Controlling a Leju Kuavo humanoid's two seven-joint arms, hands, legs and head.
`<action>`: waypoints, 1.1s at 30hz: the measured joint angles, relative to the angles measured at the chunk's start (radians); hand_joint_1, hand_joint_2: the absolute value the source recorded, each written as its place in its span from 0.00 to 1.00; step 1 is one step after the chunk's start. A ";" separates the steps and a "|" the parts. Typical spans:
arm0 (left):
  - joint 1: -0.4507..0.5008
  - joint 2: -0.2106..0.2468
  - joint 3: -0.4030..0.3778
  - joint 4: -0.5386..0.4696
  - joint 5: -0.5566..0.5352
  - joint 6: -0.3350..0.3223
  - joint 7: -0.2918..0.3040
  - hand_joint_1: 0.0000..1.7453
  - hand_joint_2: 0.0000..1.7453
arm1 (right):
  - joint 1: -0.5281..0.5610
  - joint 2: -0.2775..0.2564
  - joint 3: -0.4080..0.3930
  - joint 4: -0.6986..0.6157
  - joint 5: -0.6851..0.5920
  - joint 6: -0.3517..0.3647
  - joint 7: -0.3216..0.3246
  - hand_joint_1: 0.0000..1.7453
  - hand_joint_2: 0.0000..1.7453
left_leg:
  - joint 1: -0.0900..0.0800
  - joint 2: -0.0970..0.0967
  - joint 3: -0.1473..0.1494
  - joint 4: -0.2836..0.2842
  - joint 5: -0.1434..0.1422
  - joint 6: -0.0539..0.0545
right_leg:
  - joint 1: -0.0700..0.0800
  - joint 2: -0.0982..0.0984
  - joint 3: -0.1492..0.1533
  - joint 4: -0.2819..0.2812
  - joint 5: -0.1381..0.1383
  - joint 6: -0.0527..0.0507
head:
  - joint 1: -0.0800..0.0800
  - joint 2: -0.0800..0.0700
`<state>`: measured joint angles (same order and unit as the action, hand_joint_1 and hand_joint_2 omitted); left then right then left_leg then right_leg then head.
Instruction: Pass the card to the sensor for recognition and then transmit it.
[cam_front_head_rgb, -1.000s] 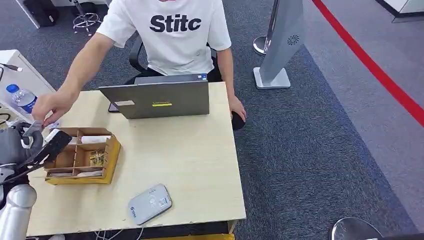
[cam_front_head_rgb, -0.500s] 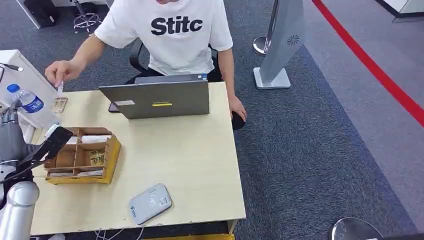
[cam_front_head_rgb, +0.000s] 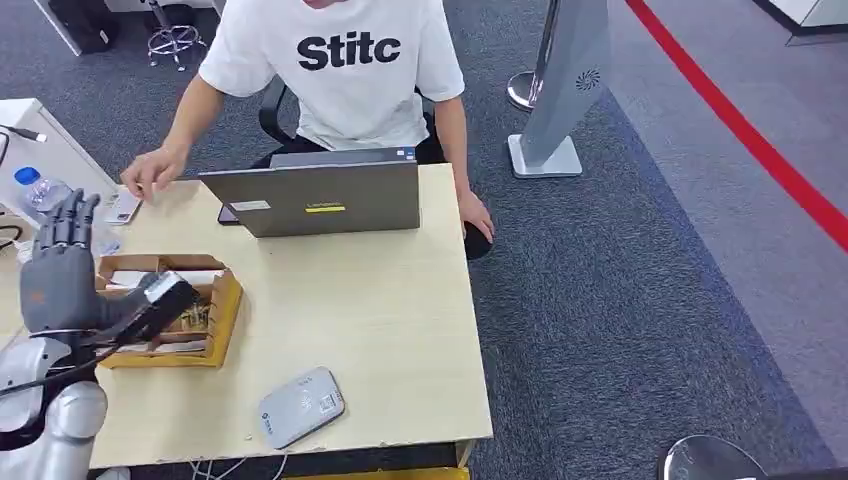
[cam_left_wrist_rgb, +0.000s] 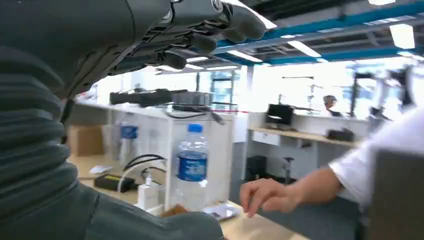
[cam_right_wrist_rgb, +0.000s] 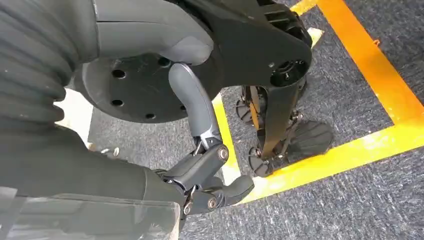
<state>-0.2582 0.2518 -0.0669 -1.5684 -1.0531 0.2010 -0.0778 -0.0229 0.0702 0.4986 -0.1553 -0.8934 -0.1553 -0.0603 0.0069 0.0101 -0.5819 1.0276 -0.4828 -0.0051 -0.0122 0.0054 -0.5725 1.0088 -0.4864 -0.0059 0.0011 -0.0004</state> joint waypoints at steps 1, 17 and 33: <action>0.013 0.021 -0.043 -0.042 -0.029 -0.050 -0.007 0.00 1.00 | 0.001 0.000 0.000 0.002 -0.004 0.003 -0.005 0.00 1.00 | 0.000 0.000 0.000 0.000 0.000 0.000 | 0.000 0.000 0.000 0.000 0.000 0.000 | 0.000 0.000; 0.234 0.206 -0.313 -0.155 -0.132 -0.133 -0.052 0.00 1.00 | 0.007 -0.018 0.014 0.008 0.002 0.040 0.024 0.00 1.00 | 0.000 0.000 0.000 -0.001 0.000 0.000 | 0.000 0.000 0.000 0.000 -0.001 0.000 | 0.000 0.000; 0.291 0.271 -0.314 -0.082 -0.132 -0.112 0.018 0.00 1.00 | 0.008 -0.029 0.030 0.013 0.002 0.049 0.025 0.00 1.00 | 0.001 -0.002 0.000 -0.001 0.000 0.000 | 0.000 -0.002 0.000 0.000 -0.001 0.000 | 0.000 0.000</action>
<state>0.0331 0.5231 -0.3812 -1.6508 -1.1855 0.0892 -0.0600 -0.0154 0.0416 0.5287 -0.1423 -0.8911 -0.1060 -0.0355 0.0078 0.0083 -0.5819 1.0270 -0.4827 -0.0054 -0.0117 0.0038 -0.5724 1.0092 -0.4872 -0.0062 0.0008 -0.0004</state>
